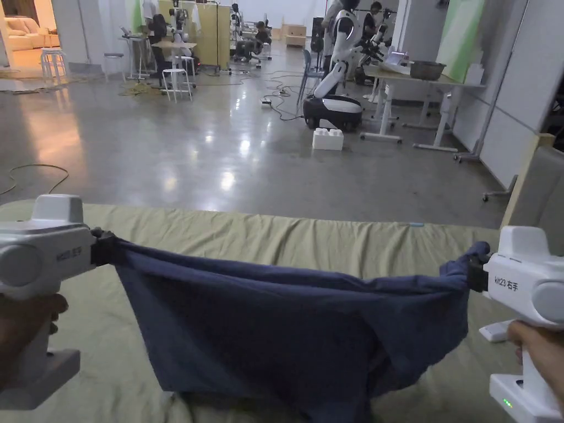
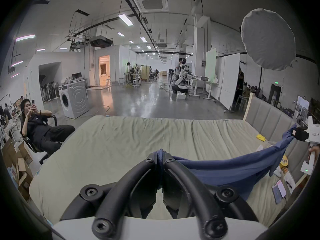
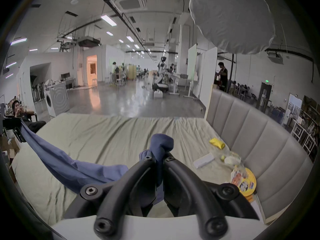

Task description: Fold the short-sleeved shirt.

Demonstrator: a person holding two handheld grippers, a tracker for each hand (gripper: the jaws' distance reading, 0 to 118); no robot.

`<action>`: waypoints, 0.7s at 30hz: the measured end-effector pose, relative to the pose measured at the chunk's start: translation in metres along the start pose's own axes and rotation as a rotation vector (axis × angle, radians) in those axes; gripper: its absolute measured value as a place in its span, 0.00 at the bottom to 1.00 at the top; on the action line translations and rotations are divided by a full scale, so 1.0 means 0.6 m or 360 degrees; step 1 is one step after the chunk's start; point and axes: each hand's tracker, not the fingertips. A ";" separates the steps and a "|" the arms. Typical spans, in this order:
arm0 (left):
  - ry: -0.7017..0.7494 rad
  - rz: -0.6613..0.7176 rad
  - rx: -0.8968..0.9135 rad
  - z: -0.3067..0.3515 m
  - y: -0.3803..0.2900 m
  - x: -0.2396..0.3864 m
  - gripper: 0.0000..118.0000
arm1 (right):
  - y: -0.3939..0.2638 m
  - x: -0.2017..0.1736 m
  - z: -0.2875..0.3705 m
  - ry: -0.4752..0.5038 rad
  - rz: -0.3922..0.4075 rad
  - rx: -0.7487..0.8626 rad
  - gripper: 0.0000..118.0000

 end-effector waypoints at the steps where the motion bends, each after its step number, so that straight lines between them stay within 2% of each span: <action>1: 0.0017 -0.0020 0.0008 -0.001 0.013 0.004 0.05 | 0.014 -0.004 0.002 0.0003 0.0011 0.0019 0.05; 7: 0.0070 -0.0029 0.0098 -0.016 0.074 0.009 0.05 | 0.095 -0.036 0.015 -0.0018 0.0029 0.0202 0.05; 12: 0.0122 -0.0024 0.0168 -0.030 0.120 0.002 0.05 | 0.155 -0.053 0.002 -0.0059 0.0116 0.0353 0.05; 20: 0.0164 -0.0011 0.0232 -0.060 0.210 -0.014 0.05 | 0.246 -0.052 -0.048 -0.0090 0.0061 0.0413 0.05; 21: 0.0160 -0.0011 0.0226 -0.051 0.179 -0.011 0.05 | 0.207 -0.048 -0.024 -0.0091 0.0109 0.0424 0.05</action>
